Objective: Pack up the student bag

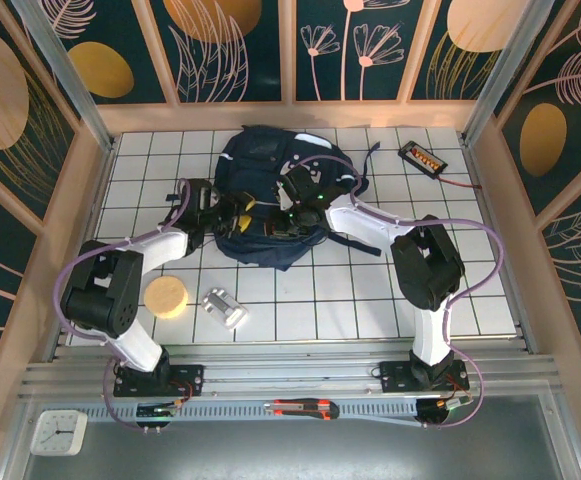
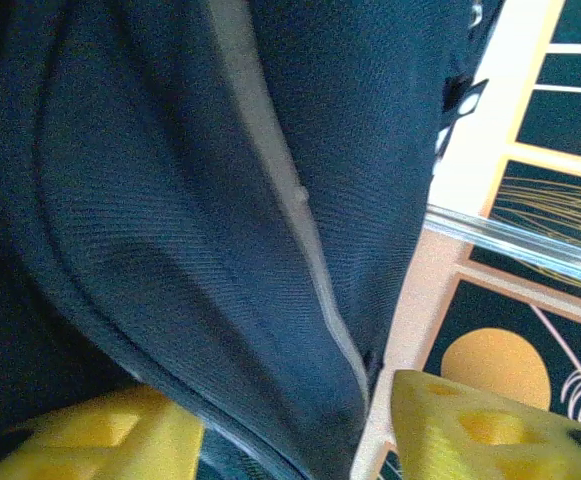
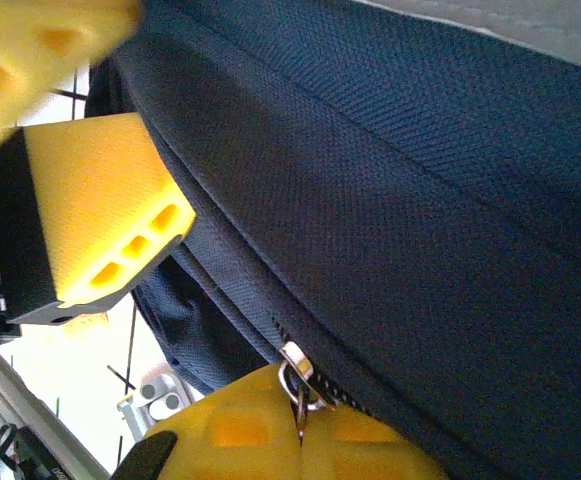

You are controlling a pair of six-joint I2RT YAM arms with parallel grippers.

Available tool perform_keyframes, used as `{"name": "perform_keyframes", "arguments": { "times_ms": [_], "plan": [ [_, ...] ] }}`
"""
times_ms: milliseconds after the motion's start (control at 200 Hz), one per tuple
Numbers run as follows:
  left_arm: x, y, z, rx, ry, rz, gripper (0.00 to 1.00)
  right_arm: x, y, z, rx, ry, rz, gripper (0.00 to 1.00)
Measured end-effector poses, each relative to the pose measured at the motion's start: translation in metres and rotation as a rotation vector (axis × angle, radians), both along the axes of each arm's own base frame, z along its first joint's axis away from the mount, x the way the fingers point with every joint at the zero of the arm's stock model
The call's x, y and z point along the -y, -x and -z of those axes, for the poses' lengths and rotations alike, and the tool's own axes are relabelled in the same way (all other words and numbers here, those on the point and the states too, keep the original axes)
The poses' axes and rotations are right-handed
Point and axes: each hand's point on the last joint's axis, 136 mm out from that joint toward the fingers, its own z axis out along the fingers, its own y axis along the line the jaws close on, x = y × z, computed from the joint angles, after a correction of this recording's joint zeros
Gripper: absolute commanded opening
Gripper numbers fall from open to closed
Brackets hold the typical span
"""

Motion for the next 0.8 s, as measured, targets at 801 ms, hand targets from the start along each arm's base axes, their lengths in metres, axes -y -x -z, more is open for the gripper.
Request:
{"name": "perform_keyframes", "arguments": {
  "times_ms": [801],
  "plan": [
    [-0.008, 0.003, -0.004, 0.045, -0.091, 0.082, 0.0, 0.074, -0.015, 0.004, -0.013, 0.008, 0.105, 0.0]
  ]
}}
